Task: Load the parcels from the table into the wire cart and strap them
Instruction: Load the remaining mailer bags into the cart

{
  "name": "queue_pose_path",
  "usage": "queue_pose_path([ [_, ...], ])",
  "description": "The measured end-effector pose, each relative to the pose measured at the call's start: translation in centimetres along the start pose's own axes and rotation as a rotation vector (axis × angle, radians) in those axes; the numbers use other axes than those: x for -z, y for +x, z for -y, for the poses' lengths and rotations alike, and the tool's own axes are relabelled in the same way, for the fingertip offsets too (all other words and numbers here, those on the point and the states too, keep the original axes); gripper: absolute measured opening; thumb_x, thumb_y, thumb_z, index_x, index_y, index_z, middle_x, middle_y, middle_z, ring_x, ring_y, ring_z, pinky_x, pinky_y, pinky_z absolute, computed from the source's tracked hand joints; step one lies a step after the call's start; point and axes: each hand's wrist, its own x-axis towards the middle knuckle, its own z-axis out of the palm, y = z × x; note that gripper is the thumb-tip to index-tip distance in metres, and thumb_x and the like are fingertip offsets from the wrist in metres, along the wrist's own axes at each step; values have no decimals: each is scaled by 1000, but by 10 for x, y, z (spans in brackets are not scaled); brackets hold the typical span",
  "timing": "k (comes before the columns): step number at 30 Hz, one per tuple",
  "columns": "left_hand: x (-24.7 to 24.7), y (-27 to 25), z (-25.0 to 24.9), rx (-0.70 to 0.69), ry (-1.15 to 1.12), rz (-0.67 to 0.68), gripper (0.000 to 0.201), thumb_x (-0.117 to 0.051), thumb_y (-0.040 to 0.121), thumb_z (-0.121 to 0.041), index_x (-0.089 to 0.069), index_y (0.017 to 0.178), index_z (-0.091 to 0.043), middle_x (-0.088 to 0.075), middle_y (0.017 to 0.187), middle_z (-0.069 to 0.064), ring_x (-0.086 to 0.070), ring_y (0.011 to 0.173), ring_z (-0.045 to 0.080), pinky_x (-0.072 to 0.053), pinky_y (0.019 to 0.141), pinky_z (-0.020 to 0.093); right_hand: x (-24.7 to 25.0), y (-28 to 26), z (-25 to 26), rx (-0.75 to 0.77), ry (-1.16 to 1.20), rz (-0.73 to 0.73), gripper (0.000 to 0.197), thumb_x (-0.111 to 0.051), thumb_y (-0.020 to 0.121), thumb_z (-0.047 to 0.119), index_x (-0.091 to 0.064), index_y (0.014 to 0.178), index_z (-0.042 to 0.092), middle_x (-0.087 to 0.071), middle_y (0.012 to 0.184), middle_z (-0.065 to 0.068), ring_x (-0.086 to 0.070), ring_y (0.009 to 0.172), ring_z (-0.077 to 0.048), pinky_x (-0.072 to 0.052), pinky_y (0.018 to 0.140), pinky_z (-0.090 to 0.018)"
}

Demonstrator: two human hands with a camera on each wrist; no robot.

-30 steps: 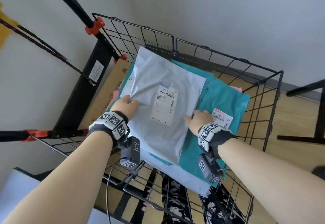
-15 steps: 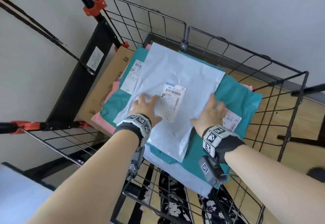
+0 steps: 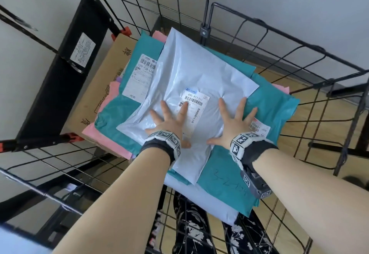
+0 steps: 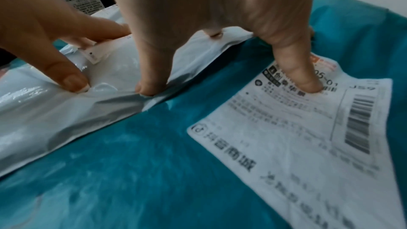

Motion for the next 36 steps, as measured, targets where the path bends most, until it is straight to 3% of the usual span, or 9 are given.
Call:
queue_pose_path([
  [6,3,-2,5,-24,10,-1,127,-75,67,-54,32,135,-50,33,151,13,18,138,51,-32,100,69,14,-3,0,-1,-14,55,125,-79,64,56,18,142,51,38,150,-9,27,134,-54,-19,110,-64],
  [9,9,-14,8,-43,16,-5,124,-76,69,-52,26,139,-48,27,153,13,13,140,48,-31,102,68,27,-7,2,-16,-7,83,116,-78,69,48,10,144,51,32,153,-8,16,139,-52,-20,112,-61],
  [13,16,-40,18,-85,28,-79,111,-71,74,-52,8,149,-33,-3,155,16,-12,142,42,-27,112,54,43,-26,6,-21,53,-16,81,-66,82,30,-18,148,39,-3,157,-10,-27,138,-40,-36,109,-42],
  [16,28,-66,27,-76,-37,-142,96,-65,82,-47,-2,151,-23,-14,154,18,-26,139,38,-35,109,49,50,-53,14,25,98,-65,69,-59,89,25,-24,149,27,-25,150,-14,-41,131,-33,-39,104,-34],
  [20,46,-105,36,-79,-47,-268,89,-62,85,-45,-9,150,-17,-33,146,17,-43,128,34,-45,100,44,60,-98,30,84,130,-77,61,-56,91,22,-30,146,20,-47,137,-12,-54,118,-29,-44,83,-26],
  [26,48,-171,43,-14,-95,-383,75,-59,88,-42,-18,146,-18,-43,133,16,-52,115,32,-50,86,39,80,-166,47,216,93,-141,52,-58,91,23,-41,139,11,-54,133,-11,-53,121,-28,-43,91,-26],
  [32,28,-235,51,95,-263,-503,73,-61,86,-42,-23,144,-17,-43,136,15,-54,115,33,-49,92,42,95,-216,41,376,55,-252,38,-55,92,21,-55,128,8,-58,129,-10,-54,118,-28,-43,95,-29],
  [36,2,-277,47,176,-340,-552,78,-62,84,-45,-22,146,-21,-45,137,14,-54,115,33,-49,95,45,90,-252,25,487,30,-252,37,-56,90,22,-62,119,1,-63,122,-14,-59,112,-30,-48,95,-33],
])
